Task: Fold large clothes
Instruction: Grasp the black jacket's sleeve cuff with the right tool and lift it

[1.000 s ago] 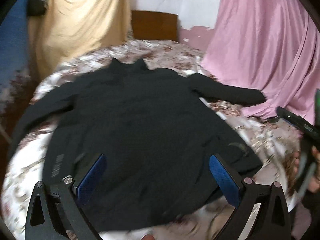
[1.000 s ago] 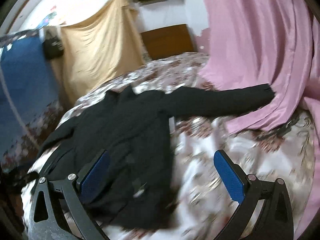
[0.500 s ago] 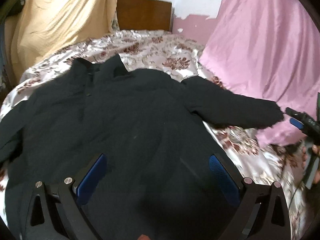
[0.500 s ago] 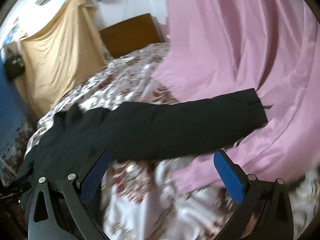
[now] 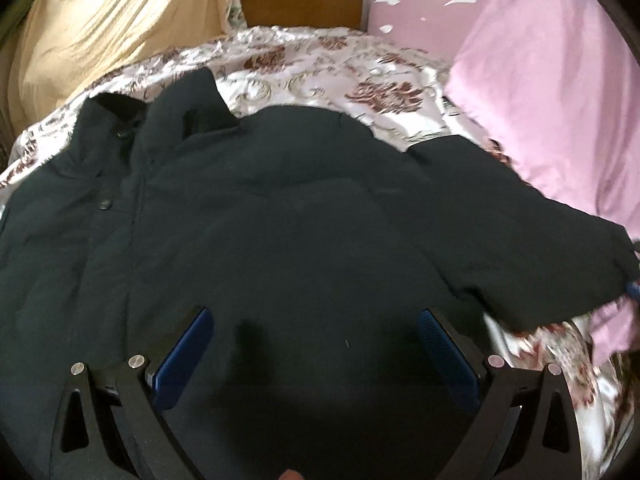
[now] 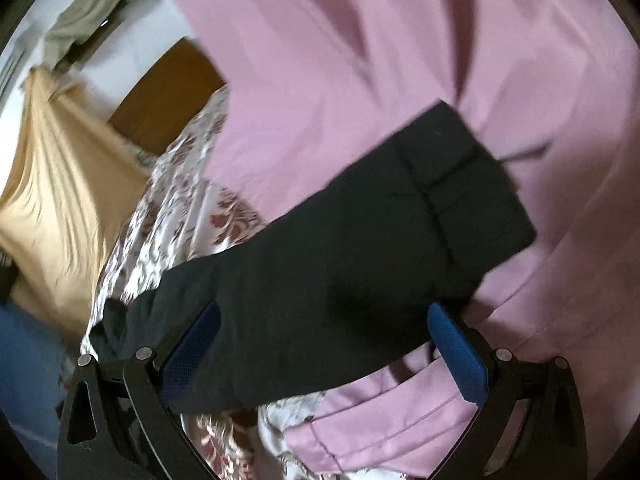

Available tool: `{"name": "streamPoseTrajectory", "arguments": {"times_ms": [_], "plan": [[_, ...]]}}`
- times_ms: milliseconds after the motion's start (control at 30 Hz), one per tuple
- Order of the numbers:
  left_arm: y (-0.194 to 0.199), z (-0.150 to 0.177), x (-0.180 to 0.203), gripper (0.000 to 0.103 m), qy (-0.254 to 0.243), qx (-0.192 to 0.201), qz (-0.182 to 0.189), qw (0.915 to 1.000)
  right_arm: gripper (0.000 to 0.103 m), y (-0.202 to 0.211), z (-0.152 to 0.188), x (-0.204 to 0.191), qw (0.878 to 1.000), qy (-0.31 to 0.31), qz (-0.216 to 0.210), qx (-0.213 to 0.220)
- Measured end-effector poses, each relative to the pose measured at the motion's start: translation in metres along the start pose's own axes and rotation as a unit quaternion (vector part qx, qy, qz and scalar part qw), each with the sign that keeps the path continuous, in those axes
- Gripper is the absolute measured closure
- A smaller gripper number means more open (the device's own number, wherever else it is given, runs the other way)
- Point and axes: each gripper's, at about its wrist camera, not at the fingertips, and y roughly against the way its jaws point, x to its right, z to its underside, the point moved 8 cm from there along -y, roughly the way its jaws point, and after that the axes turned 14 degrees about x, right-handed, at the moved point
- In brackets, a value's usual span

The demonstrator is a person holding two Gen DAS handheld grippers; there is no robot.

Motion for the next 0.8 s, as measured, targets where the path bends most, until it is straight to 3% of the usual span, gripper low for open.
{"name": "streamPoseTrajectory", "arguments": {"times_ms": [167, 267, 367, 433, 500, 600, 700, 800], "plan": [[-0.031, -0.001, 0.001, 0.000, 0.015, -0.018, -0.010, 0.9997, 0.005, -0.020, 0.011, 0.012, 0.999, -0.032, 0.037, 0.014], [-0.043, 0.005, 0.005, 0.000, 0.010, -0.024, -0.019, 0.9995, 0.024, -0.029, 0.013, 0.015, 0.996, -0.044, 0.074, 0.027], [-0.049, 0.010, 0.007, 0.000, -0.004, -0.025, -0.028, 0.9993, 0.033, -0.038, 0.014, 0.014, 0.993, -0.061, 0.088, 0.042], [-0.052, 0.012, 0.006, 0.000, -0.006, -0.028, -0.029, 0.9992, 0.045, -0.043, 0.016, 0.010, 0.992, -0.066, 0.093, 0.052], [-0.054, 0.013, 0.004, 0.000, -0.001, -0.032, -0.023, 0.9992, 0.072, -0.046, 0.015, 0.008, 0.991, -0.074, 0.097, 0.059], [-0.053, 0.012, 0.002, 0.000, 0.009, -0.038, -0.007, 0.9992, 0.089, -0.040, 0.009, 0.001, 0.991, -0.083, 0.076, 0.078], [-0.046, 0.009, -0.001, 0.000, 0.018, -0.044, 0.022, 0.9986, 0.093, -0.026, 0.001, -0.026, 0.992, -0.042, 0.060, 0.102], [-0.027, 0.005, -0.018, 0.000, 0.042, -0.049, 0.041, 0.9970, 0.093, -0.006, -0.012, -0.080, 0.990, 0.029, 0.025, 0.133]]}}
